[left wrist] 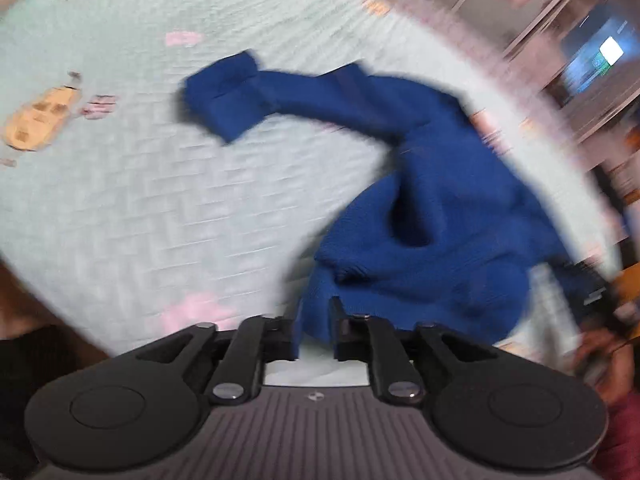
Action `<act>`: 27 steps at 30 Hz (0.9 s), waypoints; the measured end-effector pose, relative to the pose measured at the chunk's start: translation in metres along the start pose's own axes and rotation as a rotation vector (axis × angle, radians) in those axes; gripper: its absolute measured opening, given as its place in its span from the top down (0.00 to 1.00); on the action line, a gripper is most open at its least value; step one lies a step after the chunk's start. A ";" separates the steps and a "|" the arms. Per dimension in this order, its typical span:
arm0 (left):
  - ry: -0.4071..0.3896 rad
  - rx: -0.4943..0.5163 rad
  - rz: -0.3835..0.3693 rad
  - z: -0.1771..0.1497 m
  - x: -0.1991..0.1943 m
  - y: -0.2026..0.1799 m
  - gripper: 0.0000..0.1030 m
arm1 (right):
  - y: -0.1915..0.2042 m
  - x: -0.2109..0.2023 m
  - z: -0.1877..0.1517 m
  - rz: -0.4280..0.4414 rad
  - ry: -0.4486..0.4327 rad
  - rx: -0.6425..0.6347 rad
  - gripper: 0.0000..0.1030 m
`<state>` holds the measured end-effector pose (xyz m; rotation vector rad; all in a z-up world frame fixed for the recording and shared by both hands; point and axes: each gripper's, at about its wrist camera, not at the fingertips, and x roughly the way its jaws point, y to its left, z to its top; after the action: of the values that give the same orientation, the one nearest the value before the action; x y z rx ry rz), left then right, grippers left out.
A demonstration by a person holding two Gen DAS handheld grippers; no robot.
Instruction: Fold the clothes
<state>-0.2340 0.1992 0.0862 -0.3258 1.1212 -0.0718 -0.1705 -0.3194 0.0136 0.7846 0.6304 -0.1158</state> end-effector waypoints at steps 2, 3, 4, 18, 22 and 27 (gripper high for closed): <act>0.007 -0.022 0.054 -0.003 -0.002 0.011 0.53 | -0.005 -0.001 0.002 -0.023 -0.023 0.013 0.56; -0.001 -0.037 0.065 -0.004 -0.005 0.017 0.53 | -0.007 -0.002 0.003 -0.028 -0.035 0.015 0.55; -0.006 -0.057 0.074 -0.005 -0.007 0.023 0.53 | -0.009 -0.001 0.004 -0.019 -0.043 0.022 0.53; -0.095 0.018 0.029 0.010 -0.017 -0.025 0.48 | 0.020 -0.018 0.029 0.041 -0.257 -0.338 0.96; -0.074 0.024 -0.009 0.010 -0.005 -0.035 0.48 | 0.025 -0.045 -0.035 0.013 -0.097 -0.577 0.96; -0.048 0.051 -0.058 0.012 0.007 -0.055 0.48 | -0.009 -0.046 -0.076 0.024 0.015 -0.335 0.90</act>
<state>-0.2145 0.1478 0.1006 -0.3125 1.0609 -0.1427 -0.2481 -0.2797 -0.0063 0.4690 0.6346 0.0187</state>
